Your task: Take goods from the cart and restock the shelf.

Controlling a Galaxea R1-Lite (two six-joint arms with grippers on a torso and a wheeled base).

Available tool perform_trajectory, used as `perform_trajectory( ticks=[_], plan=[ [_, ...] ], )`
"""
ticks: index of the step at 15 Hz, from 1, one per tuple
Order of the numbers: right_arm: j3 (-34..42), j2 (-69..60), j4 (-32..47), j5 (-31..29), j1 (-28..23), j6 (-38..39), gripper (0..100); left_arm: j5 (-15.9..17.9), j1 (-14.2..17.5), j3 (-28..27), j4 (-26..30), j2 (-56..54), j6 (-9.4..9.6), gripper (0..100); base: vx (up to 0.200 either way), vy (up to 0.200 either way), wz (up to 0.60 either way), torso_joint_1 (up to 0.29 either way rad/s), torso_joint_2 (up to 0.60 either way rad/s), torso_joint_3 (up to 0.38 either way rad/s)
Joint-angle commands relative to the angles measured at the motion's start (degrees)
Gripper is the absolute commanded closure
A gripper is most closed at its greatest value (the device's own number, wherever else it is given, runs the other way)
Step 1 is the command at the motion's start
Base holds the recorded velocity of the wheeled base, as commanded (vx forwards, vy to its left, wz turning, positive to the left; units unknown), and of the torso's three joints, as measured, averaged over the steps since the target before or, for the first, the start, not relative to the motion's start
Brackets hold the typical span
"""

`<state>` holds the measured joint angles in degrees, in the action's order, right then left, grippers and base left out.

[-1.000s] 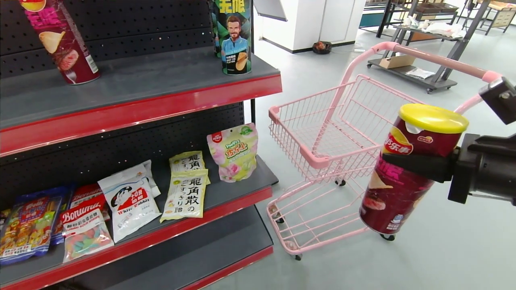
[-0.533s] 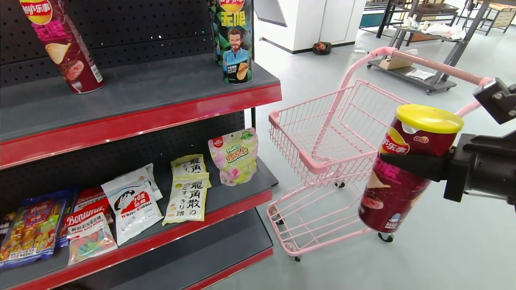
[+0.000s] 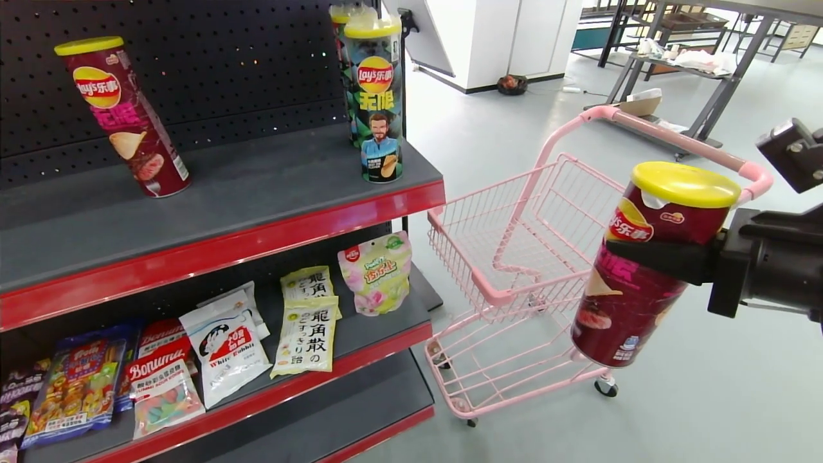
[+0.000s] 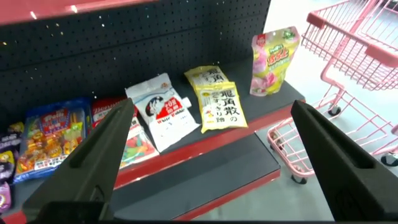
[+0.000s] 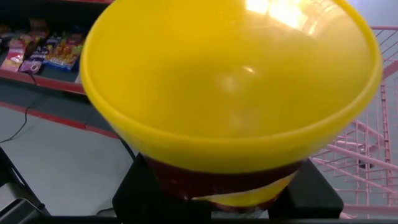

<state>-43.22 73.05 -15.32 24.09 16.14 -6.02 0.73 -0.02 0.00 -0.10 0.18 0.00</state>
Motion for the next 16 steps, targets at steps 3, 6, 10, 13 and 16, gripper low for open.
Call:
perform_trajectory(
  ticks=[3, 6, 10, 13, 16],
  plan=[
    [0.1, -0.3, -0.1, 0.0, 0.0, 0.0, 100, 0.0, 0.0, 0.0, 0.0, 0.0, 0.0, 0, 0.0, 0.0, 0.0, 0.199, -0.58, -0.38],
    [0.3, -0.4, -0.1, 0.1, 0.0, 0.0, 100, 0.1, 0.0, 0.0, 0.0, 0.0, 0.0, 0, 0.0, 0.0, 0.0, 0.24, -0.61, -0.378],
    [0.8, -0.7, -0.1, 0.2, 0.2, 0.0, 100, 0.1, -0.1, 0.0, 0.0, 0.0, 0.0, 0, 0.0, 0.0, 0.0, 0.181, -0.44, -0.266],
    [0.9, -0.7, -0.1, 0.2, 0.2, 0.0, 100, 0.1, 0.0, 0.0, 0.0, 0.0, 0.0, 0, 0.0, 0.0, 0.0, 0.155, -0.38, -0.224],
    [0.9, -0.7, 0.0, 0.1, 0.2, 0.0, 100, 0.0, 0.0, 0.0, 0.0, 0.0, 0.0, 0, 0.0, 0.0, 0.0, 0.154, -0.36, -0.216]
  ],
)
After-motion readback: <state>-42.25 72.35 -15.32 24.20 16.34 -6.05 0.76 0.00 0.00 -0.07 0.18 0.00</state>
